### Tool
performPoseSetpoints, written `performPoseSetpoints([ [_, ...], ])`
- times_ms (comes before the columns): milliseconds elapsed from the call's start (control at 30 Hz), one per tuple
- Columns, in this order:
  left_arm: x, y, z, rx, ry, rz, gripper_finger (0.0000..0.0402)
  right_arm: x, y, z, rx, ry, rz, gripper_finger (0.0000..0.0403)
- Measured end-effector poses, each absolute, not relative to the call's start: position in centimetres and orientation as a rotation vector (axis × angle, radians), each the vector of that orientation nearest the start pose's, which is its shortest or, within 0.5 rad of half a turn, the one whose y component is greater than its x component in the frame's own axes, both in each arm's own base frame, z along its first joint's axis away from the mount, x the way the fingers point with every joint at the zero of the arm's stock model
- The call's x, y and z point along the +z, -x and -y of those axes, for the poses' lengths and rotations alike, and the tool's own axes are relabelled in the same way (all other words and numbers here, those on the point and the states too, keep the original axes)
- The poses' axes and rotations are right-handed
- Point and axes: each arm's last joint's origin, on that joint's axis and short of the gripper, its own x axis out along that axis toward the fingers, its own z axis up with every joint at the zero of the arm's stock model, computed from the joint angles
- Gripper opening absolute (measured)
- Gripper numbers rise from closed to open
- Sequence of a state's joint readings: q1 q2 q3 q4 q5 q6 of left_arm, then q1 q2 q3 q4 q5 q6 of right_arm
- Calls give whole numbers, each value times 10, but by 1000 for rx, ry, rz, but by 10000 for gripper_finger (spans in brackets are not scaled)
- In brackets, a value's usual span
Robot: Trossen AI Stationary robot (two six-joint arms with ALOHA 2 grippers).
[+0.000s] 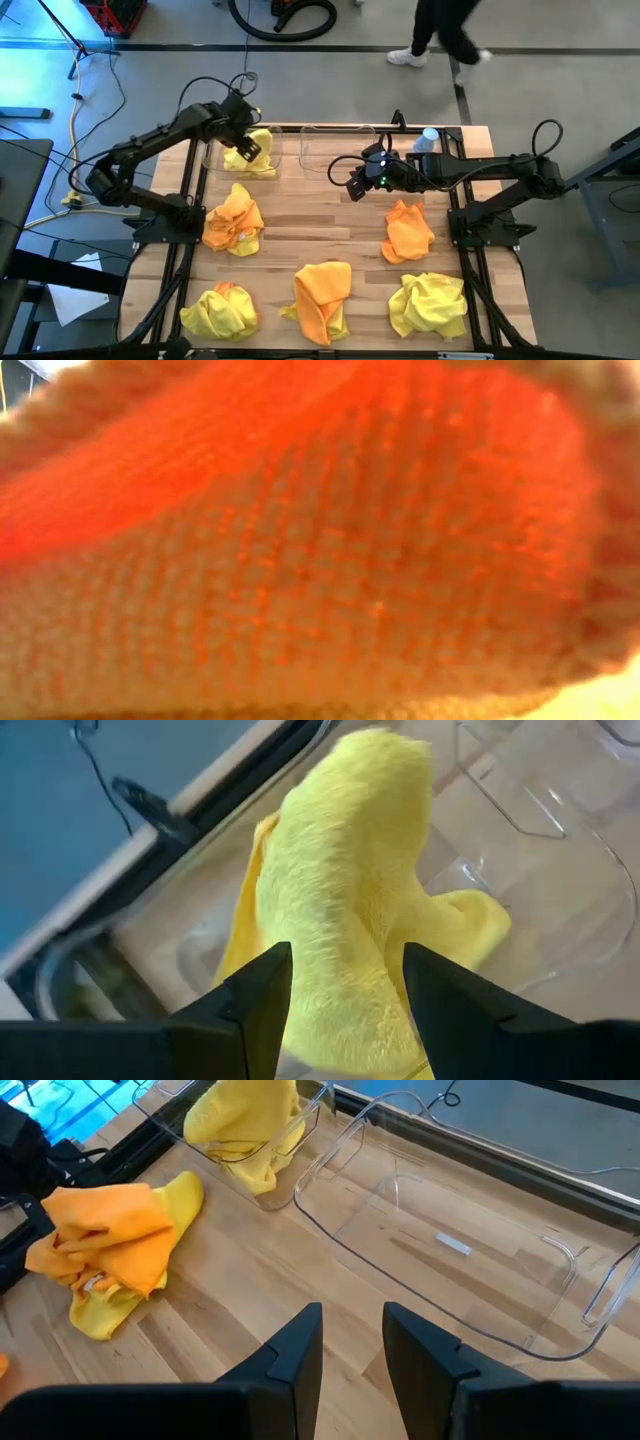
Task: Sort microfiber towel by color & place in baskets
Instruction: Put the yellow microfiber towel into the left transparent bin
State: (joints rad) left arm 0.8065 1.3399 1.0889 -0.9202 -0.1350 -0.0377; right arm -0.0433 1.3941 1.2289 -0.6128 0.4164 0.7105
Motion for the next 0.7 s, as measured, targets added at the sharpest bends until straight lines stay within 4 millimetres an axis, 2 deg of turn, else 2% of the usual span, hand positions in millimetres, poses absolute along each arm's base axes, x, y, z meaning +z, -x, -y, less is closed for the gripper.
performPoseSetpoints([
  [133,256,-167,-192,944,521,-1037,181,316,-291,24,-685,-518,-578,103],
  [300,230,-160,-209,1000,652,-999,181,316,-291,24,-687,-525,-575,103],
  [500,194,-166,-226,980,753,-1073,181,316,-291,24,-688,-525,-575,103],
  [700,165,-173,-232,1015,853,-1140,181,316,-291,24,-691,-534,-572,103],
])
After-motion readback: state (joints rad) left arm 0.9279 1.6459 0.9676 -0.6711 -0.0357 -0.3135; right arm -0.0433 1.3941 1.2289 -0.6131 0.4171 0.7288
